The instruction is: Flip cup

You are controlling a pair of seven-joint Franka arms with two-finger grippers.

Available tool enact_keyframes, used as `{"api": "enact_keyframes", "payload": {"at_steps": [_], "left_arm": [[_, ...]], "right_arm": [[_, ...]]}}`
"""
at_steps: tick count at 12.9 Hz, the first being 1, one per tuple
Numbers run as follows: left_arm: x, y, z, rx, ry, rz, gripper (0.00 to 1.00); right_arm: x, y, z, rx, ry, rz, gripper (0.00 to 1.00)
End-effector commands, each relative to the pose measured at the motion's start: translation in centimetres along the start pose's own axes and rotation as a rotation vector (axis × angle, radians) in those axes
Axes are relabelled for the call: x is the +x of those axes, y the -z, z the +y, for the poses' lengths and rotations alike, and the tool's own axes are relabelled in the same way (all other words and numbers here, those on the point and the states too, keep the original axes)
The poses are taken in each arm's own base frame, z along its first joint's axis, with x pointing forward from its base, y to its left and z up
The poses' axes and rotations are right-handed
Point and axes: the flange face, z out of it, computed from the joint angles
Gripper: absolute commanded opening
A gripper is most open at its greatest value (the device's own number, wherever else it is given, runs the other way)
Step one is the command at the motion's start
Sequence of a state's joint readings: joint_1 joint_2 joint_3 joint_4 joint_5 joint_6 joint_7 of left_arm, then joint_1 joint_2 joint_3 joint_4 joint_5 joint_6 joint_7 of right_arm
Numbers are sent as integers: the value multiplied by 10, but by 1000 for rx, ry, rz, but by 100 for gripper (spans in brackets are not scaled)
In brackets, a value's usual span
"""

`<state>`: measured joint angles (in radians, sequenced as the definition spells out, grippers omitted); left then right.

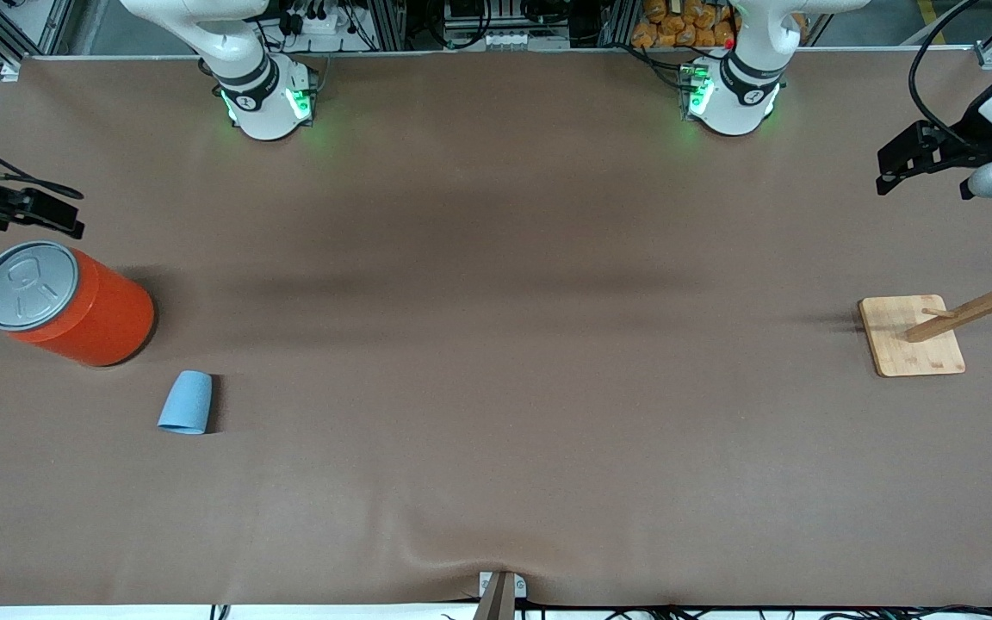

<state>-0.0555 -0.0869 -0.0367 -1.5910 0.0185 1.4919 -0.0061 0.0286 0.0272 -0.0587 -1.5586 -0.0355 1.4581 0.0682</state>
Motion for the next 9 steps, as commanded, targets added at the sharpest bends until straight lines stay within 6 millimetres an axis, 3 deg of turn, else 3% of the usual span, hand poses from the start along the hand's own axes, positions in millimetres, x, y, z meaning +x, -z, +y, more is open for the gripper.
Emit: {"api": "enact_keyframes", "payload": {"at_steps": [1, 6, 8, 9], "left_arm": [[-4, 8, -5, -5, 46, 10, 100], [2, 2, -3, -11, 55, 7, 100], [5, 1, -3, -40, 48, 13, 100], [6, -1, -2, -42, 46, 13, 100]], "right_arm": [[-6, 1, 2, 0, 3, -4, 100], [-4, -5, -3, -3, 16, -19, 100], [13, -38, -7, -9, 22, -68, 100], [31, -64, -8, -14, 21, -90, 100]]}}
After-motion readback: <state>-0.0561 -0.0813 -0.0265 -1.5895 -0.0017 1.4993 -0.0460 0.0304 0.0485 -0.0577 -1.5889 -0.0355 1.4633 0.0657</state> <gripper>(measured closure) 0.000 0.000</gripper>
